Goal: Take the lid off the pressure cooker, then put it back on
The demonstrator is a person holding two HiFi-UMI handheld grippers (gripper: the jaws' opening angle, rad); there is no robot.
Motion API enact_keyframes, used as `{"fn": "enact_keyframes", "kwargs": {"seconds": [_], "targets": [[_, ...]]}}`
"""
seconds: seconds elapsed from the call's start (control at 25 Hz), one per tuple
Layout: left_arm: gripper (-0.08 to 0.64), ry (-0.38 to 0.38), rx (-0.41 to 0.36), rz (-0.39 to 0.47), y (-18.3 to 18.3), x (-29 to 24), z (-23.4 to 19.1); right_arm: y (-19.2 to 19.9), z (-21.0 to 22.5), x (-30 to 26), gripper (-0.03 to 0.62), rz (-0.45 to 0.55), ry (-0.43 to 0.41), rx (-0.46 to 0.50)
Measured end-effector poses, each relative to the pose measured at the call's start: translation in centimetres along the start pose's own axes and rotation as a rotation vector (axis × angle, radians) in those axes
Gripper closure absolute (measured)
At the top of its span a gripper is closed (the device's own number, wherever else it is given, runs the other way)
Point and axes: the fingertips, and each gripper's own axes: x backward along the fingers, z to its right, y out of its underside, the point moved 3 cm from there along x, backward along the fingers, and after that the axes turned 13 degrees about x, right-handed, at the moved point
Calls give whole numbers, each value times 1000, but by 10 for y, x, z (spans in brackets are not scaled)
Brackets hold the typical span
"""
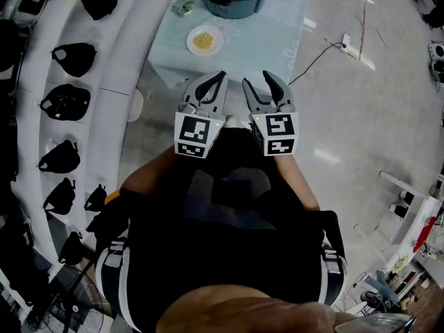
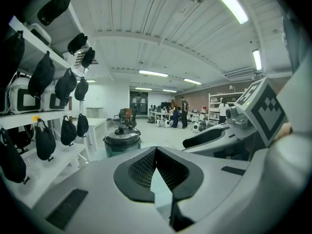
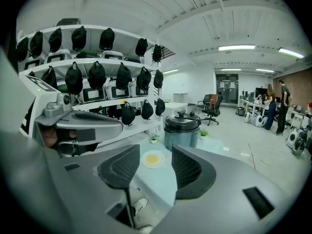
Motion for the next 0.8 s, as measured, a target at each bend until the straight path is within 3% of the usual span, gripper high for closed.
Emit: {"fn": "enact_keyframes", "kwargs": {"seconds": [0.8], "targets": [[552, 11, -9, 8, 0, 9, 9, 2, -6, 13, 354, 13, 15, -12]]}}
